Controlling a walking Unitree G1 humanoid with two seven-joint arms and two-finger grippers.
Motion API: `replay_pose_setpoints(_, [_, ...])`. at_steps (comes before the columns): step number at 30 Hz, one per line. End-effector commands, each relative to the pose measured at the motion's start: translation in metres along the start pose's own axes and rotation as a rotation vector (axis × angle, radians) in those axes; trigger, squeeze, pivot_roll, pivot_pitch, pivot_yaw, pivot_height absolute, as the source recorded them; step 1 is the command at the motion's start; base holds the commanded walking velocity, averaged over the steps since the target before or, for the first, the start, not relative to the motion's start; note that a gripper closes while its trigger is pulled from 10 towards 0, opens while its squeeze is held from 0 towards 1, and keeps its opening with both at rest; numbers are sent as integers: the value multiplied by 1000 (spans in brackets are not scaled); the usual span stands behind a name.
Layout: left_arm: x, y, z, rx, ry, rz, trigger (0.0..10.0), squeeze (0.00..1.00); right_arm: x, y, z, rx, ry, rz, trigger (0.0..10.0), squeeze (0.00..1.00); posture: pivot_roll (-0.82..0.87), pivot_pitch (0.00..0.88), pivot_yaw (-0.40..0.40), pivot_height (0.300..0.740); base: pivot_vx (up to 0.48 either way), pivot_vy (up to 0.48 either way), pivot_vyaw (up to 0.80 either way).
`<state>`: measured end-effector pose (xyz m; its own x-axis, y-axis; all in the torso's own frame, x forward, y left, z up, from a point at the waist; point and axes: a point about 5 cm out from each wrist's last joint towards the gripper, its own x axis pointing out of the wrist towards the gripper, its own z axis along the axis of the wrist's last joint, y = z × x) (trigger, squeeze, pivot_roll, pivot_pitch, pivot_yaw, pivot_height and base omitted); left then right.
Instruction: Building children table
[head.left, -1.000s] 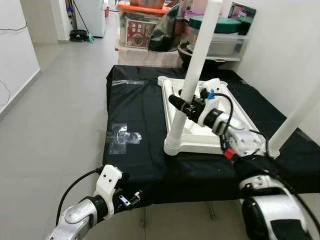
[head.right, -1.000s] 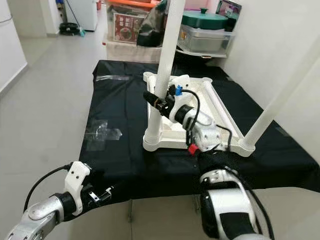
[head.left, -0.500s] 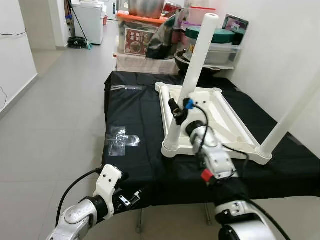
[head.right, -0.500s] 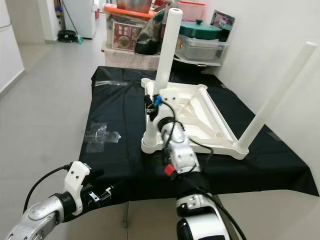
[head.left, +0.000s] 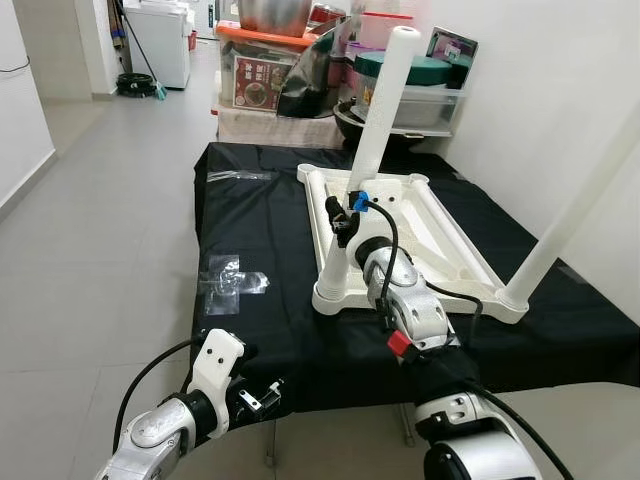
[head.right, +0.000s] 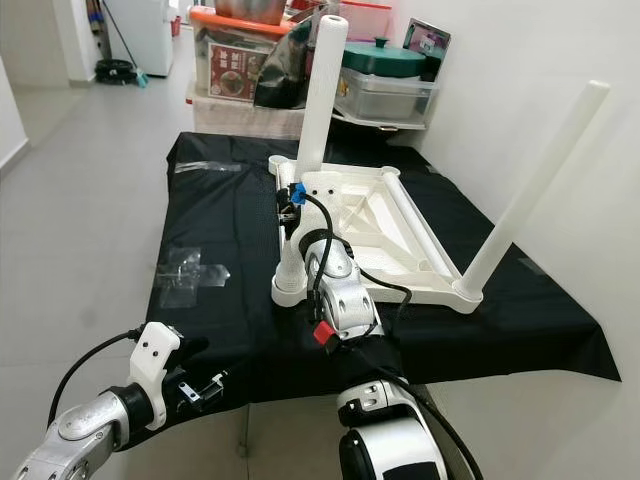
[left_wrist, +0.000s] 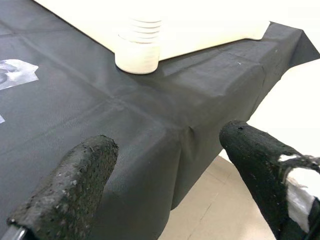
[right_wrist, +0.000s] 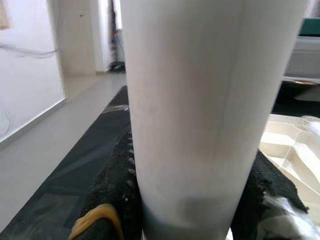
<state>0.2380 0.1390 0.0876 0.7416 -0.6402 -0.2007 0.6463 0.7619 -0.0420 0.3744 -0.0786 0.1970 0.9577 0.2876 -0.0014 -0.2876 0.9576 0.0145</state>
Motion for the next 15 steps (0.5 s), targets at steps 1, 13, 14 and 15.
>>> replay_pose_setpoints(1, [1,-5,1,-9,-5,-12,10000,0,-9,-4,-57,40,276,36,0,0,32,0,-152,740,0,0,0])
replay_pose_setpoints(13, [4,-6,0,-21,-12,-8,10000,0,0,-15,-14,38,185,485,0,0,38,0,-164,740,0,0,0])
replay_pose_setpoints(14, [3,-6,0,-21,-11,-7,10000,0,0,-14,-11,47,174,505,0,0,38,0,-164,740,0,0,0])
replay_pose_setpoints(15, [3,-6,0,-20,-10,-7,10000,0,0,-15,-9,59,165,518,0,0,47,0,-168,740,0,0,0])
